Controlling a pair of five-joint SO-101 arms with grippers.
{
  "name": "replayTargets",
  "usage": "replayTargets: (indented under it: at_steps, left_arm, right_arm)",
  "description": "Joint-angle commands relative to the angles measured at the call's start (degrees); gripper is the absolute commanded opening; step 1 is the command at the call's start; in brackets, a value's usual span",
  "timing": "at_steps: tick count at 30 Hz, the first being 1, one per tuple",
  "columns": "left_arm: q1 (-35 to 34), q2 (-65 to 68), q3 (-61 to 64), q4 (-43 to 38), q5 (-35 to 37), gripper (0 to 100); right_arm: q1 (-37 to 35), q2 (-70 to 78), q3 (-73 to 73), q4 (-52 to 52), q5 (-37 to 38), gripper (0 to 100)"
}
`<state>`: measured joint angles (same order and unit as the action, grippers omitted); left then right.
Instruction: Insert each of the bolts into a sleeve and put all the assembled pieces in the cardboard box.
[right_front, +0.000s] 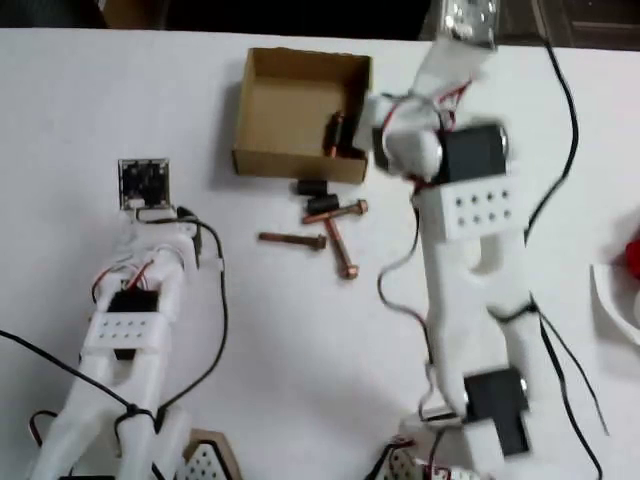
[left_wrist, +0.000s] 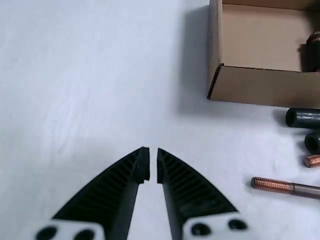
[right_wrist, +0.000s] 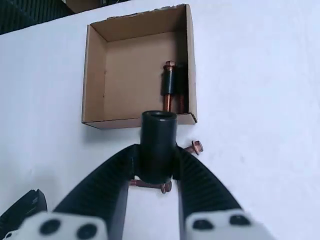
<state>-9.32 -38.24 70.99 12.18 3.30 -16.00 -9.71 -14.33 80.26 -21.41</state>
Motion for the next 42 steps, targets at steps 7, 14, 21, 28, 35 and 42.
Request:
replayTargets:
  at_steps: [7,14,21,28,35,42]
  left_arm:
    - [0.3,-1.9,-0.7,-0.8,-0.7,6]
    - [9.5,-1.9,-11.0,17.8,-6.9,6]
    - [18.7,-1.4,-17.7,30.4,-15.9,6]
    - [16.8,14.9,-26.5,34.7,-16.8,20]
    - [16.6,27.7,-42.9,41.5,-14.0,20]
    - [16.8,39.7,-57.9,56.1,-14.0,21]
  right_arm:
    - [3.0,-25.5,40.4,-28.9,0.4,2.0]
    - [9.0,-23.4,49.1,-33.6,6.1,2.0]
    - [9.0,-28.4,64.2,-52.3,15.5,2.0]
    - [9.3,-41.8,84.8,-75.6,18.8,2.0]
    - [9.5,-48.0,88.7,-76.4,18.9,2.0]
    - [10.8,-48.6,94.9,-90.2,19.0,2.0]
